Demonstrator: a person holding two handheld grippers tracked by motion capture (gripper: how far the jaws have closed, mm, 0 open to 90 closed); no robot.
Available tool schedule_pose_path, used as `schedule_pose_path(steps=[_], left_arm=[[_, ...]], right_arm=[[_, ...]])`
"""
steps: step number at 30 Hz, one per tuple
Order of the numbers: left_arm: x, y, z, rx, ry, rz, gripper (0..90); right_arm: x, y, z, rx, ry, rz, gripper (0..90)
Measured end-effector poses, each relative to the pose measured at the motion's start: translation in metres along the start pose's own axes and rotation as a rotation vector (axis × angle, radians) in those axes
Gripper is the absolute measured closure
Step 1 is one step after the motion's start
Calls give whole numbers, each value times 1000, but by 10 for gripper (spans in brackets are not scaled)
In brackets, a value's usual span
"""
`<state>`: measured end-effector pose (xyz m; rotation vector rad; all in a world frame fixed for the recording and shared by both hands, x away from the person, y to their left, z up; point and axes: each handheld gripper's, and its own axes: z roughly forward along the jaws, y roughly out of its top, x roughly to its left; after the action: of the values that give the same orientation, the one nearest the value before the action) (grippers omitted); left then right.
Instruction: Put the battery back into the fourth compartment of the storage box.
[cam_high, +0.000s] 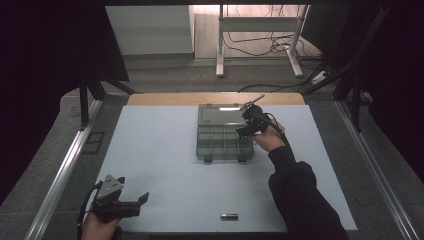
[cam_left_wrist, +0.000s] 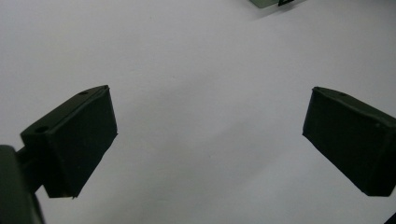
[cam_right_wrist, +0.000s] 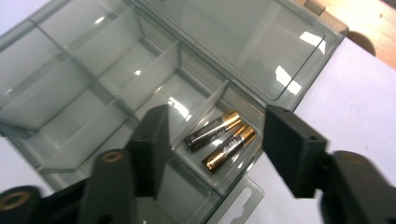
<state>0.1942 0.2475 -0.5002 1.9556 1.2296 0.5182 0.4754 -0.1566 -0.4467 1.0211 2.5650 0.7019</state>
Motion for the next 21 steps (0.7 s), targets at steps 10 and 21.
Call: schedule_pose_path(steps=[10, 21], left_arm=[[0, 0, 0, 3, 0, 1, 36], [0, 0, 0, 6, 2, 3, 36]], right_arm=[[15, -12, -21, -56, 37, -58, 236], [39, -38, -44, -111, 94, -109, 53]])
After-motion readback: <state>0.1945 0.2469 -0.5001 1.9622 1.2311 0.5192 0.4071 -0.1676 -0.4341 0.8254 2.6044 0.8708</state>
